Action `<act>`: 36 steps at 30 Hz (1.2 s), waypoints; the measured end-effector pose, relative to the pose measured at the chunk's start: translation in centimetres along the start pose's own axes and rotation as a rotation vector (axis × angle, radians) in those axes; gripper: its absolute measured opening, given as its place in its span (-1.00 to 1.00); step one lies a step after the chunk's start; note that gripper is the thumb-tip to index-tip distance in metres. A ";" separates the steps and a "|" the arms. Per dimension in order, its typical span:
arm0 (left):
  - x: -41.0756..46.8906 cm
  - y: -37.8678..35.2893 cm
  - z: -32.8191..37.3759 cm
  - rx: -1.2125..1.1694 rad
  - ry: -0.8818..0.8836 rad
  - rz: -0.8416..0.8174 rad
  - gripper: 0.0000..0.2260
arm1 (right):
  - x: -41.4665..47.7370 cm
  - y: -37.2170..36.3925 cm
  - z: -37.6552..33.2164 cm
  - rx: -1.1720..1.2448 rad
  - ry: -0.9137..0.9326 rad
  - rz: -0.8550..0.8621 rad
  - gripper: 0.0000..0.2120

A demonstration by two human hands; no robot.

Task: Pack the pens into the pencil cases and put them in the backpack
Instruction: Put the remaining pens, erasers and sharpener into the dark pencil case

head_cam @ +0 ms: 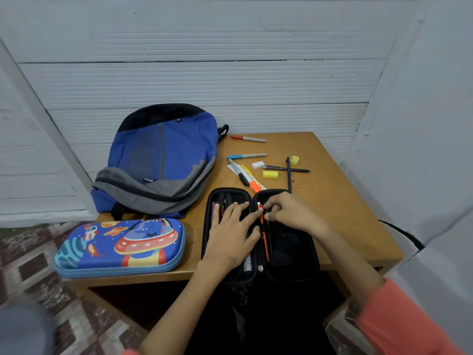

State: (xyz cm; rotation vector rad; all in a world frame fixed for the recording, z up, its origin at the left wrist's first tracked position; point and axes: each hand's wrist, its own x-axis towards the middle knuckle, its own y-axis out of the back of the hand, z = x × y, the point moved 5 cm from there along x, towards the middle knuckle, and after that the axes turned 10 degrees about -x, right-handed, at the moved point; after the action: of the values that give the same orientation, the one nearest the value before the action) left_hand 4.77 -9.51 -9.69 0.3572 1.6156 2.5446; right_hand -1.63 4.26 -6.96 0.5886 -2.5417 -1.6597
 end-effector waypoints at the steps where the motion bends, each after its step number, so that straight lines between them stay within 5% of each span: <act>1: 0.0 -0.1 0.0 0.004 0.000 -0.002 -0.41 | 0.1 0.1 0.1 0.030 0.007 0.039 -0.86; 6: 0.0 -0.1 -0.1 0.003 0.001 0.000 -0.41 | 0.4 -0.2 1.1 0.092 -0.025 0.224 -0.87; 12: 0.0 -0.2 -0.1 0.021 -0.009 0.001 -0.36 | 1.0 -0.2 1.4 0.141 -0.014 0.204 -0.92; 17: -0.1 -0.1 0.0 0.056 -0.015 -0.010 -0.37 | 3.2 3.3 3.6 0.143 -0.143 0.566 -0.84; 26: -0.1 -0.3 0.4 0.145 -0.031 -0.077 -0.35 | 6.6 3.2 7.9 -0.041 -0.349 0.465 -0.88; 32: -0.1 -0.5 0.2 0.151 -0.038 -0.063 -0.38 | 4.5 4.6 7.5 0.458 -0.376 0.617 -0.55; 36: 0.0 -0.5 0.2 0.148 -0.035 -0.057 -0.39 | 2.3 4.6 4.1 0.842 -0.271 0.369 -0.18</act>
State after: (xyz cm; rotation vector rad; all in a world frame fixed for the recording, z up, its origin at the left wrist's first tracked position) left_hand 4.78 -9.11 -10.04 0.3617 1.7799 2.3714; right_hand -6.07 8.69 -4.96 -0.1206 -3.2293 -0.5370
